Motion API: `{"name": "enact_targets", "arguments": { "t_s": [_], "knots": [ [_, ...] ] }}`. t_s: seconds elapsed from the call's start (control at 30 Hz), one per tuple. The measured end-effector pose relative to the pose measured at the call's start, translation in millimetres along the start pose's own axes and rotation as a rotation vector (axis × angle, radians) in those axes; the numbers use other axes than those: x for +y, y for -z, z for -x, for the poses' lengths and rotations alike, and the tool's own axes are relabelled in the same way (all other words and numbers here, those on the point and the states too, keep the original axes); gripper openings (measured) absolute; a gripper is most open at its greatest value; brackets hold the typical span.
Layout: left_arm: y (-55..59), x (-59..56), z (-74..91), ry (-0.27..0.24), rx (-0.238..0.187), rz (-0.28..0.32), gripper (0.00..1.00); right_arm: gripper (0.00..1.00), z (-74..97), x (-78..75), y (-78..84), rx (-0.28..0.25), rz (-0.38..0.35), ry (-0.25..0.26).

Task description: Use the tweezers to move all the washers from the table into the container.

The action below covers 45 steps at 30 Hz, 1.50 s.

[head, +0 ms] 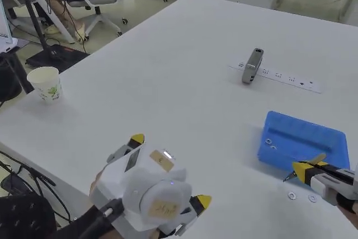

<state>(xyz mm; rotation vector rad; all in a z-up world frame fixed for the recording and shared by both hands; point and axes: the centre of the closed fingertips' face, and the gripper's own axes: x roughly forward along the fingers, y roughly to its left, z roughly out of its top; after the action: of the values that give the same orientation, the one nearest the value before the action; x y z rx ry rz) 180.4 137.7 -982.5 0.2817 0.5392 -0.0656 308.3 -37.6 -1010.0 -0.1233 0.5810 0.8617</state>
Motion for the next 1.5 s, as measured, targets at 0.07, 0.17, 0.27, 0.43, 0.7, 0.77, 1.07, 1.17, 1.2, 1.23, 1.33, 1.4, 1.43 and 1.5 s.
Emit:
{"name": "enact_targets", "arguments": {
  "t_s": [0.07, 0.17, 0.27, 0.43, 0.7, 0.77, 1.07, 1.17, 1.2, 1.23, 1.33, 1.4, 1.43, 1.5],
  "knots": [
    [-0.5, 1.0, 0.4, -0.004, -0.003, 0.003, 0.96, 0.03, 0.0, -0.6, 0.8, 0.004, -0.003, 0.003],
    [-0.5, 1.1, 0.5, -0.002, -0.004, 0.010, 0.96, 0.03, 0.6, -1.9, 1.8, 0.003, -0.011, 0.009],
    [-0.9, 0.3, 0.4, 0.000, -0.005, 0.004, 0.96, 0.03, 1.3, -2.4, 3.8, 0.008, -0.015, 0.013],
    [-0.4, 1.0, 0.2, -0.002, -0.004, 0.009, 0.96, 0.03, 3.9, -4.6, 5.7, 0.013, -0.016, 0.019],
    [0.3, -0.7, -0.3, 0.004, 0.001, 0.002, 0.96, 0.04, 17.6, -10.5, 12.5, 0.022, -0.014, 0.030],
    [0.4, -0.7, -0.3, 0.004, 0.001, 0.001, 0.96, 0.04, 18.9, -10.5, 14.7, 0.027, -0.008, 0.033],
    [1.4, -0.1, -0.7, 0.000, 0.006, 0.000, 0.96, 0.04, 16.9, -5.3, 23.0, 0.047, -0.008, 0.029],
    [1.8, 0.1, -0.8, 0.000, 0.008, 0.001, 0.96, 0.04, 16.0, -4.7, 25.1, 0.060, 0.008, 0.029],
    [1.8, 0.2, -0.8, -0.001, 0.008, 0.001, 0.96, 0.03, 16.1, -4.1, 25.8, 0.066, 0.022, 0.028],
    [1.8, 0.2, -0.9, -0.001, 0.008, 0.001, 0.96, 0.03, 16.1, -3.5, 26.4, 0.071, 0.028, 0.024],
    [2.3, -0.8, -1.1, 0.004, 0.011, -0.002, 0.96, 0.02, 16.3, -3.0, 27.5, 0.082, 0.036, 0.020],
    [1.7, -0.7, -1.0, 0.003, 0.008, -0.005, 0.96, 0.02, 16.9, -3.0, 27.4, 0.083, 0.033, 0.018],
    [1.8, -0.7, -1.1, 0.003, 0.009, -0.004, 0.96, 0.02, 17.5, -3.4, 27.7, 0.085, 0.033, 0.018],
    [2.4, -0.8, -1.2, 0.005, 0.012, -0.001, 0.96, 0.02, 19.7, -4.0, 27.2, 0.090, 0.026, 0.017]
  ]
}}
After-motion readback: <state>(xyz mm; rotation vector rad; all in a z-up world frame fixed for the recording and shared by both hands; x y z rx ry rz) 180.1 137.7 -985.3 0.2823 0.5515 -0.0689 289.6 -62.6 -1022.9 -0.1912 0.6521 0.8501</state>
